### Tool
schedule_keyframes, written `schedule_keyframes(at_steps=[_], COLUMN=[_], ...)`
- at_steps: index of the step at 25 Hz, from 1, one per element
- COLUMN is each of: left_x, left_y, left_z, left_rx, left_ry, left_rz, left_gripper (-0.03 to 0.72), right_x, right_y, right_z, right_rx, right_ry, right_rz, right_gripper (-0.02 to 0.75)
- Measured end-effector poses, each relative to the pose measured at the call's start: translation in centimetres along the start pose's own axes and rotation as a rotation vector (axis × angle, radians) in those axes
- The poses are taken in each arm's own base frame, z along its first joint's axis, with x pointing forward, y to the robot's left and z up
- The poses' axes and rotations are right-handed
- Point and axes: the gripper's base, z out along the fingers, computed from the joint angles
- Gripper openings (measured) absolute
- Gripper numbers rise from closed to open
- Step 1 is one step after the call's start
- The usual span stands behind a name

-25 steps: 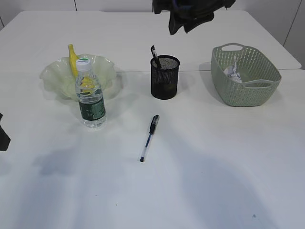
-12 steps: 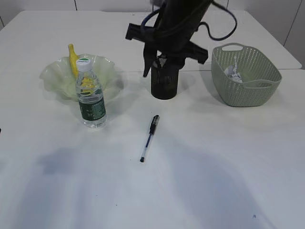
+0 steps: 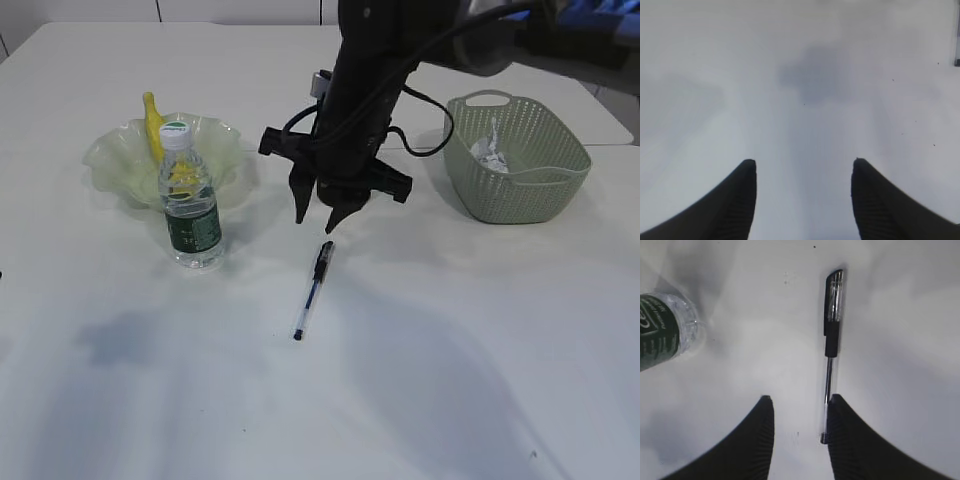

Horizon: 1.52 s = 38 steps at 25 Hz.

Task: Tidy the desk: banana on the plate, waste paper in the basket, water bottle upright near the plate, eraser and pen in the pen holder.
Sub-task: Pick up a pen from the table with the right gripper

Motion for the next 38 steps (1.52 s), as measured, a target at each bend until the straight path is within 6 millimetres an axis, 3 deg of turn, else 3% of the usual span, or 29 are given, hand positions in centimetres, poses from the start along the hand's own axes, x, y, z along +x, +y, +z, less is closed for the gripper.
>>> schedule_keyframes(at_steps=[11,19,38], left_x=[0.0,0.0,0.0], left_y=[0.0,0.0,0.0], left_z=[0.0,0.0,0.0], left_rx=[0.0,0.0,0.0], left_ry=[0.002,0.002,0.004], left_rz=[0.0,0.0,0.0], left_gripper=[0.422,0.422,0.422], right_x=[-0.7,-1.0,-1.4], right_y=[2.5,2.2,1.6], right_z=[4.7,6.5,7.4], right_rx=[0.078,0.102,0.146], right_ry=[-0.063,-0.059,-0.073], right_rz=[-0.035,0.033,0.004], right_gripper=[0.272,0.27,0.269])
